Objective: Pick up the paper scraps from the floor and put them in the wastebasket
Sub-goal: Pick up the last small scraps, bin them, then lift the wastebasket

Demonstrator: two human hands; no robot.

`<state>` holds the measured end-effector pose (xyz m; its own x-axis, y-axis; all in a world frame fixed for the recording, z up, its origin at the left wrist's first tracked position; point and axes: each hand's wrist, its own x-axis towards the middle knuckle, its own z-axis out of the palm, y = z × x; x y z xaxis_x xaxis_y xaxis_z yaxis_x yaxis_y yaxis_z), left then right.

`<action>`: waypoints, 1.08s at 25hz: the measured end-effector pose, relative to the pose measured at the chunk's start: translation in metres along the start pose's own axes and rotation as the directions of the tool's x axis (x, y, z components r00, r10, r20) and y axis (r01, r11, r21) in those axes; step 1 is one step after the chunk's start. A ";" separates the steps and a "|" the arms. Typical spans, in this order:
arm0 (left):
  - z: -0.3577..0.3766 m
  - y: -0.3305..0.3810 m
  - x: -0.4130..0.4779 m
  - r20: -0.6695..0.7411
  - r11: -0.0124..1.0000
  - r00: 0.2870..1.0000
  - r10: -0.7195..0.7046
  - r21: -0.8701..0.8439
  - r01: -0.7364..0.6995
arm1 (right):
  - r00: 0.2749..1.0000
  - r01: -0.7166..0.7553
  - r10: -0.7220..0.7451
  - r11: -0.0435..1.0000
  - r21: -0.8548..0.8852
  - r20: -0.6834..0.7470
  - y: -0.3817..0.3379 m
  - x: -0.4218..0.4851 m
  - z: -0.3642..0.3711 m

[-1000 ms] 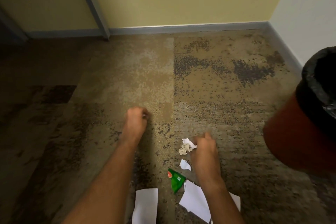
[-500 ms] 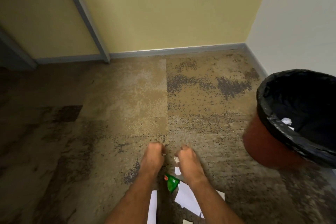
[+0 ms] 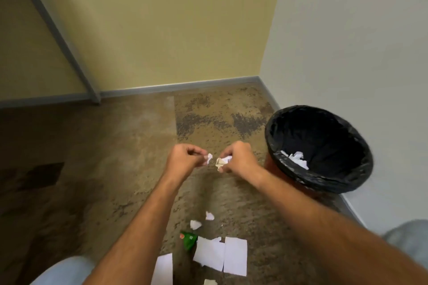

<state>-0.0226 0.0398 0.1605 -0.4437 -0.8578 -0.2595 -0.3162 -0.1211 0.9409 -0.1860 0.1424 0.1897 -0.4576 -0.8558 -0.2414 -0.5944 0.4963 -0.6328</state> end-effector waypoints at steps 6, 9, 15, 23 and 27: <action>0.091 0.109 -0.003 0.141 0.972 0.974 0.177 -0.181 -0.151 | 0.990 0.005 -0.016 0.997 -0.080 -0.137 0.025 -0.017 -0.148; 0.141 0.131 -0.004 0.141 0.984 0.974 0.177 -0.064 -0.169 | 0.979 -0.115 0.117 0.993 0.019 -0.168 0.064 -0.020 -0.177; 0.199 0.139 0.002 0.188 0.983 0.971 0.149 0.081 -0.167 | 0.945 -0.272 0.265 0.962 -0.015 -0.192 0.099 -0.016 -0.198; 0.112 0.115 -0.013 0.200 0.985 0.967 0.155 0.046 -0.167 | 0.938 -0.142 0.035 0.947 -0.289 -0.345 0.097 -0.029 -0.194; 0.042 0.049 -0.038 0.173 0.982 0.984 0.035 0.175 -0.065 | 0.899 0.212 -0.305 0.930 -0.299 -0.314 0.049 -0.047 -0.134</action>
<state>-0.0566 0.0880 0.2071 -0.5925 -0.7623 -0.2603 -0.4285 0.0246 0.9032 -0.2825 0.2261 0.2691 -0.4375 -0.8749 0.2074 -0.8477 0.3245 -0.4196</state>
